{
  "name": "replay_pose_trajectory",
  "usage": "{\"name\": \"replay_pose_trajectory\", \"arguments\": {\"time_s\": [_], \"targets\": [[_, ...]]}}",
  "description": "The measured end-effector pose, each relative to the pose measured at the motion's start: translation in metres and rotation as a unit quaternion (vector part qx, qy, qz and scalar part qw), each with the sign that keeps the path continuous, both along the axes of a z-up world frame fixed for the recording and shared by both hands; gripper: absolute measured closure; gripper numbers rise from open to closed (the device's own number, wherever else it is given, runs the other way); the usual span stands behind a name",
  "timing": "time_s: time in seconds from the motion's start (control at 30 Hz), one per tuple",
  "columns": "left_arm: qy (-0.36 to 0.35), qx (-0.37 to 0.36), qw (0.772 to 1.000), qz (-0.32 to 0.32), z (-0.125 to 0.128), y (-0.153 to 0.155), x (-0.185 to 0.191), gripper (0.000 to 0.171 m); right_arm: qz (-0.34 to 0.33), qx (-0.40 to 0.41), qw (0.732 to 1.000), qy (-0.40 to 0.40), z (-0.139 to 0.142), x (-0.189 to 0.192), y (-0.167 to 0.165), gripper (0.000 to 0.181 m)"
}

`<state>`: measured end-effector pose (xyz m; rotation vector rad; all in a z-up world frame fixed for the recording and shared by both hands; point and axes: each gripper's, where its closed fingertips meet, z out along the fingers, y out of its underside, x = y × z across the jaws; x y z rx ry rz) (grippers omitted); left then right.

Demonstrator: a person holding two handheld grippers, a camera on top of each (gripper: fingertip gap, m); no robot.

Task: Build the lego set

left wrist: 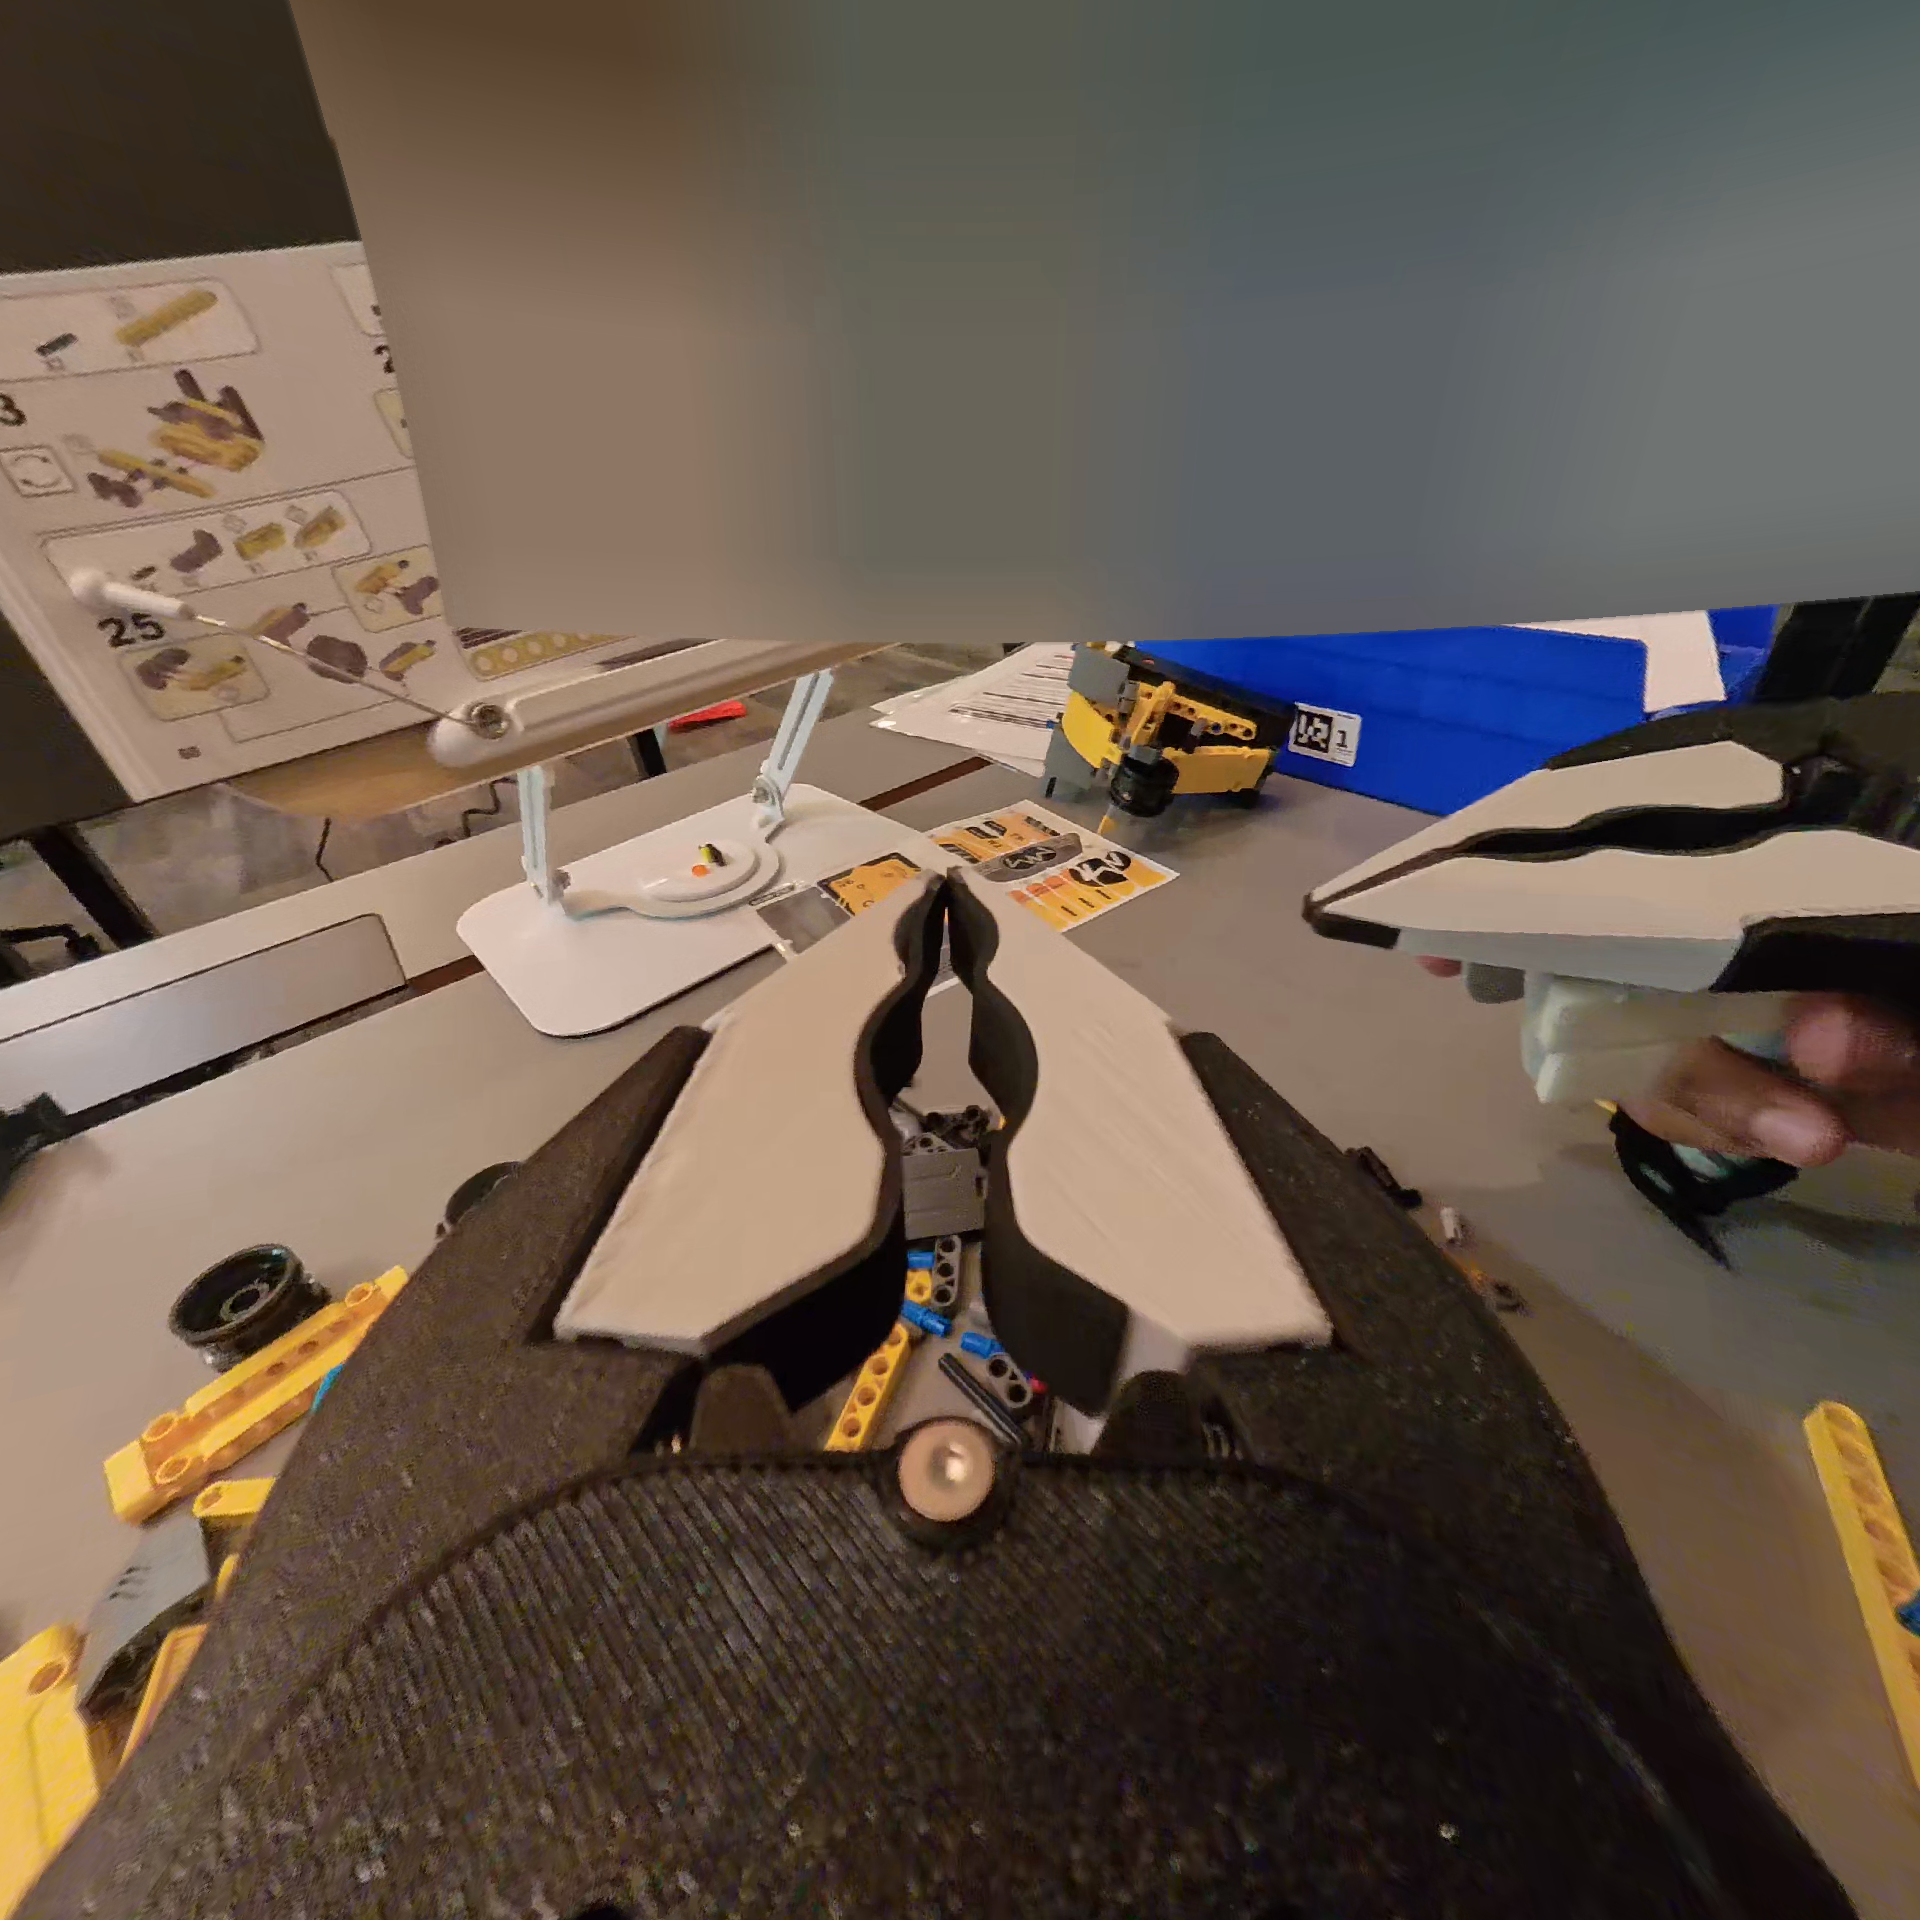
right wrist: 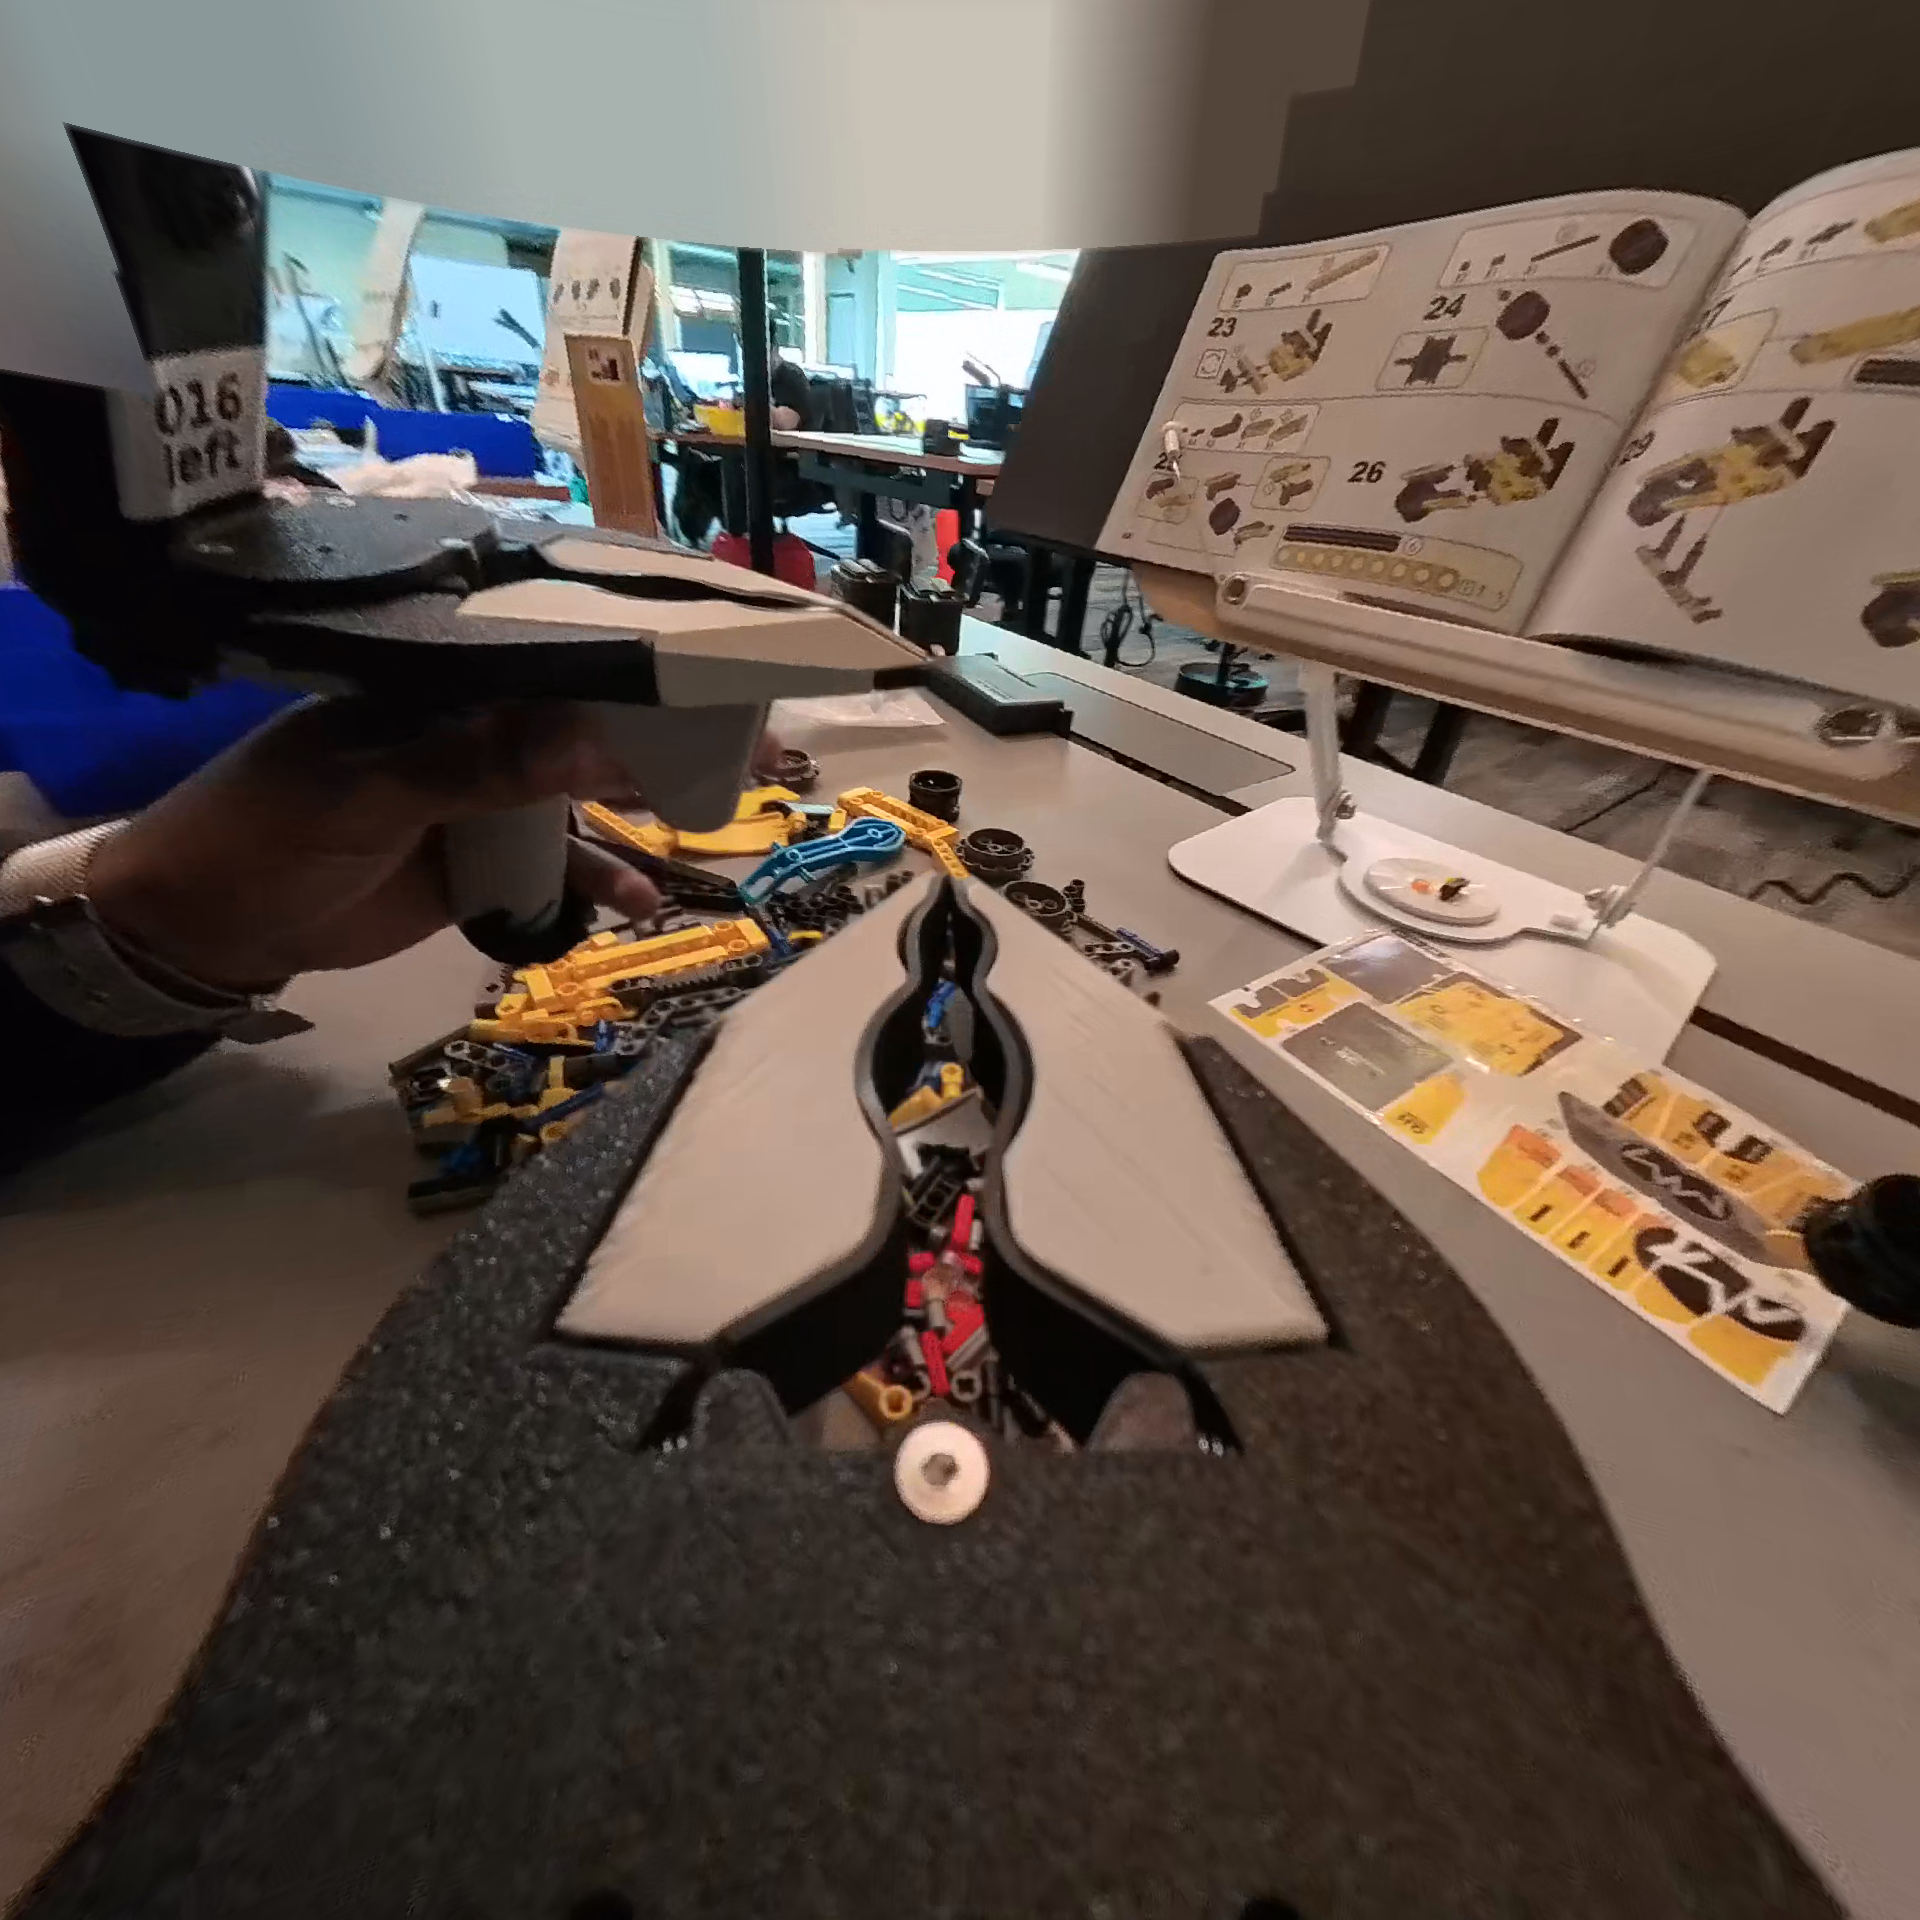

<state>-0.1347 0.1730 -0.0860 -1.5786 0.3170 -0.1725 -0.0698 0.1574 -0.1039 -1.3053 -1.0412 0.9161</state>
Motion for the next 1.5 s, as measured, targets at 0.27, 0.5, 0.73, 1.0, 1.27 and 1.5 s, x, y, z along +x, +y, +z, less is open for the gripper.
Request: {"name": "replay_pose_trajectory", "arguments": {"time_s": [0.27, 0.5, 0.73, 1.0, 1.27, 1.5], "targets": [[-0.036, -0.033, 0.998, 0.05, -0.007, 0.006, -0.025, 0.171, 0.066, -0.106, 0.992, 0.027, -0.006, -0.002, -0.006, 0.181], [-0.076, -0.07, 0.993, 0.06, -0.013, 0.008, -0.033, 0.171, 0.05, -0.139, 0.989, 0.019, -0.01, -0.005, -0.004, 0.181], [-0.078, -0.04, 0.993, 0.081, 0.001, 0.004, -0.038, 0.171, 0.017, -0.151, 0.988, -0.017, -0.021, -0.011, -0.004, 0.181], [-0.055, -0.052, 0.997, 0.034, -0.001, -0.005, -0.024, 0.171, 0.067, -0.142, 0.987, -0.019, -0.015, -0.01, -0.022, 0.178], [-0.056, -0.078, 0.995, -0.022, -0.009, -0.008, -0.009, 0.169, 0.065, -0.092, 0.994, -0.002, -0.002, -0.002, -0.021, 0.169], [-0.044, -0.078, 0.996, -0.019, -0.012, -0.006, -0.008, 0.146, 0.066, -0.076, 0.995, -0.008, -0.004, -0.004, -0.025, 0.168]]}}
